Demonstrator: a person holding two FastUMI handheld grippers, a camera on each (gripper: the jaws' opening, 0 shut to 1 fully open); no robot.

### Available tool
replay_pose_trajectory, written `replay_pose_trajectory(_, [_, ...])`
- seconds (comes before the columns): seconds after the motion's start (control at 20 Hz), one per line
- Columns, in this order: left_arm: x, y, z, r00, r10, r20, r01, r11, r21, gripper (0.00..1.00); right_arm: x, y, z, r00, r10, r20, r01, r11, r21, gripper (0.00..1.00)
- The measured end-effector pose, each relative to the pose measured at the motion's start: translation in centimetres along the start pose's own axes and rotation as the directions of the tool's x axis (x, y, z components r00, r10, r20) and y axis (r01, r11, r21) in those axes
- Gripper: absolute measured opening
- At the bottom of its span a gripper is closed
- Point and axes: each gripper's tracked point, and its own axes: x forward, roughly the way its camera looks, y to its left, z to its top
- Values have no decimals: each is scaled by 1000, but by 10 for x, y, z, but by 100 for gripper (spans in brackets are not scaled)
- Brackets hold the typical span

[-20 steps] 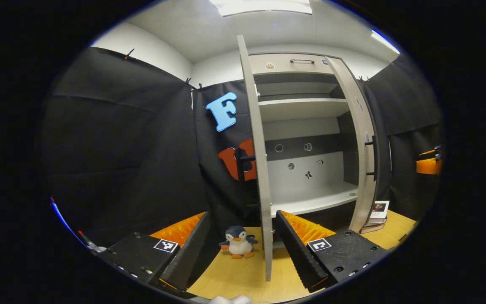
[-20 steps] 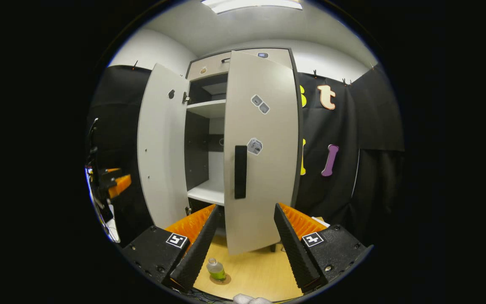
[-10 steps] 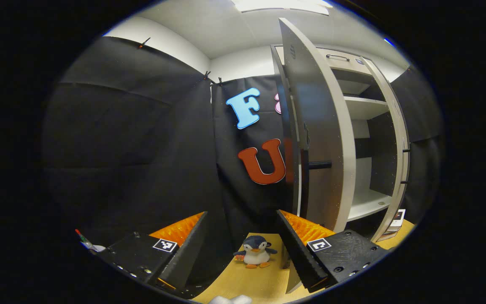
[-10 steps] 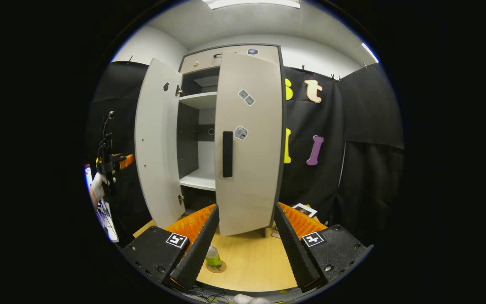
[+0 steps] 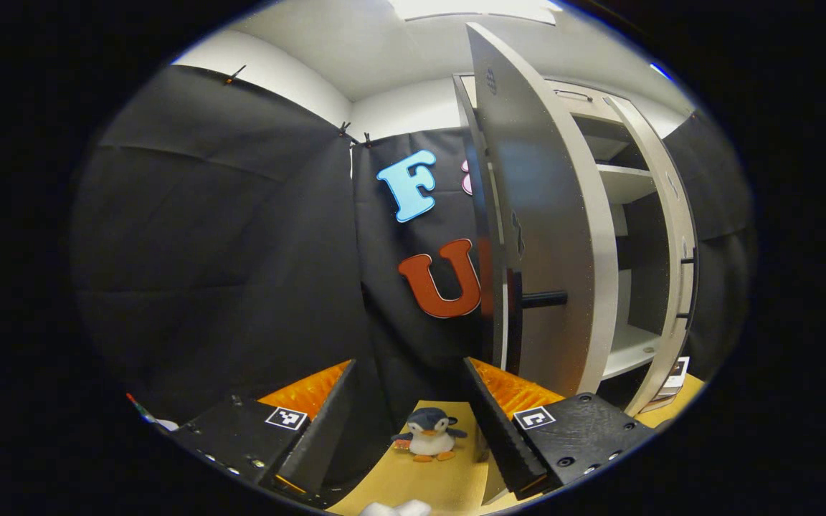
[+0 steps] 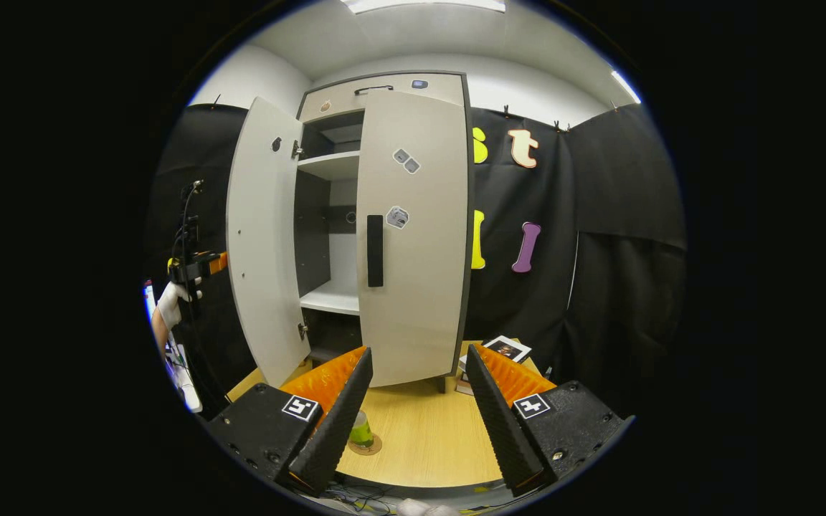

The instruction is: Grasp the bottle in the cabinet with the left hand and place it on the coaster, then close the right door with the right hand and the left door with the left hand.

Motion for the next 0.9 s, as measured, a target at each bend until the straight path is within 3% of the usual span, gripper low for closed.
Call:
replay_pose_trajectory(0.45, [-15, -28, 5, 1000, -15, -9, 15, 1000, 7, 88, -1, -20, 0, 1000, 8, 2, -8, 1000, 15, 81])
replay_pose_trajectory(0.9, [-18, -129, -3, 985, -172, -19, 171, 983, -61, 92, -7, -38, 1, 1000, -7, 11, 6, 1000, 22, 81])
